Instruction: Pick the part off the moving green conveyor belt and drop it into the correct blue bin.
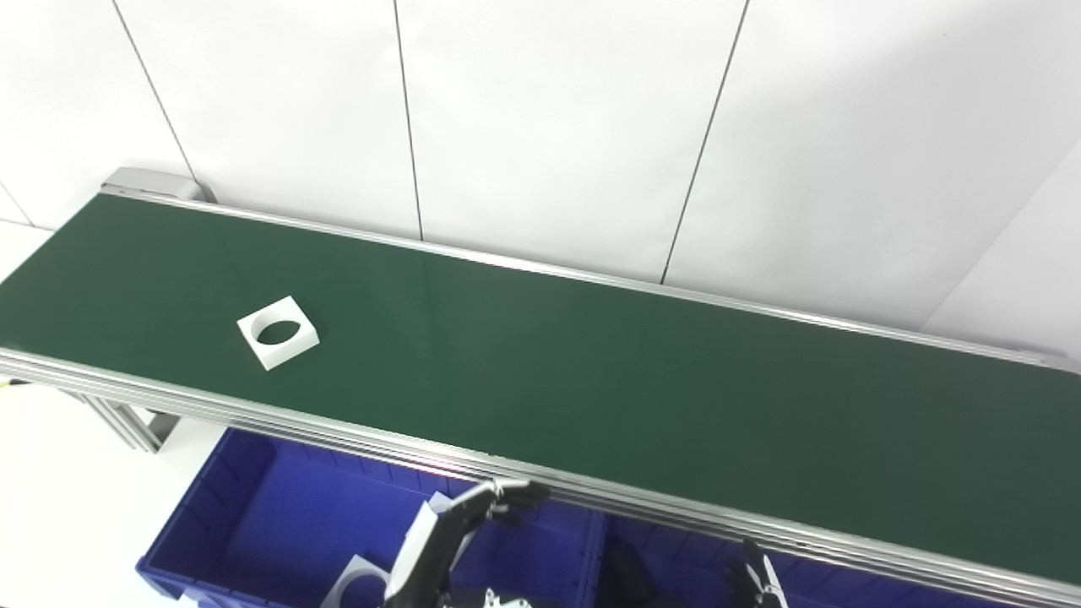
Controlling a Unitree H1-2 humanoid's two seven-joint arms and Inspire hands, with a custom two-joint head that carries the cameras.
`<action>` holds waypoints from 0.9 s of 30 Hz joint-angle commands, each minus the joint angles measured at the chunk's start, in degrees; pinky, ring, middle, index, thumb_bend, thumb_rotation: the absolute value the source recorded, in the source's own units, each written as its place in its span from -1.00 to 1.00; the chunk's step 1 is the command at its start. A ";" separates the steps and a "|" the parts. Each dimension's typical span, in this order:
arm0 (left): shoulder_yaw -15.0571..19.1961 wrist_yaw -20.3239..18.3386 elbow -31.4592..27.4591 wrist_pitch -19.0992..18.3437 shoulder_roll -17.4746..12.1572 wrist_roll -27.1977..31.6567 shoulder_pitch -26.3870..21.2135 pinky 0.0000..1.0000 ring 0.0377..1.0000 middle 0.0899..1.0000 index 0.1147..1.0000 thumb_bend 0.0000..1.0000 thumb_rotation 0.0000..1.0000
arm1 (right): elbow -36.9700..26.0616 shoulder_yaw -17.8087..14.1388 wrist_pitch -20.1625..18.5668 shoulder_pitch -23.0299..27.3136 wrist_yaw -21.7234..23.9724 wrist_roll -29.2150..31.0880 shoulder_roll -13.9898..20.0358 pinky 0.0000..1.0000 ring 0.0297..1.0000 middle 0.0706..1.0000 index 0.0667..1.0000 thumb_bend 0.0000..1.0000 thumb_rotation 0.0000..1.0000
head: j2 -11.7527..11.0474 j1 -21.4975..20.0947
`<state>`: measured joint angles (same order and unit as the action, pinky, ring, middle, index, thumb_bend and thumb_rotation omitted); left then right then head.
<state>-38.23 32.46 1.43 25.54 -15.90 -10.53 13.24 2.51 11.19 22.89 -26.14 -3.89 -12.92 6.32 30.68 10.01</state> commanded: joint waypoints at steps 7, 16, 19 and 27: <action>9.58 -12.11 -10.15 1.28 1.97 8.20 -0.41 0.30 0.48 0.60 0.49 1.00 -0.28 | 0.34 0.07 3.96 1.39 0.08 2.49 -0.04 0.76 0.80 0.82 0.97 0.55 -0.34 | -0.32 1.34; 21.08 -19.37 -17.42 -5.74 7.15 7.88 -2.37 0.35 0.50 0.58 0.57 0.95 -0.27 | 1.01 0.82 3.99 2.14 -0.32 3.23 0.90 0.74 0.80 0.84 0.99 0.52 -0.35 | -0.87 2.59; 24.29 -20.26 -19.38 -10.24 8.88 4.78 -3.17 0.36 0.52 0.61 0.60 0.91 -0.23 | 1.24 1.06 4.02 2.41 -0.46 3.67 1.17 0.73 0.80 0.84 0.99 0.52 -0.34 | -0.99 2.97; 30.03 -21.77 -22.92 -21.79 11.51 -5.57 -6.31 0.52 0.64 0.76 0.74 0.58 -0.13 | 1.25 1.77 3.99 2.87 -0.73 4.59 1.98 0.78 0.79 0.80 0.98 0.52 -0.36 | -1.11 3.60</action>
<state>-8.98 11.16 -19.60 5.25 -4.45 -13.76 9.16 4.57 12.79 23.47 -23.59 -4.13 -8.32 8.07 29.53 13.62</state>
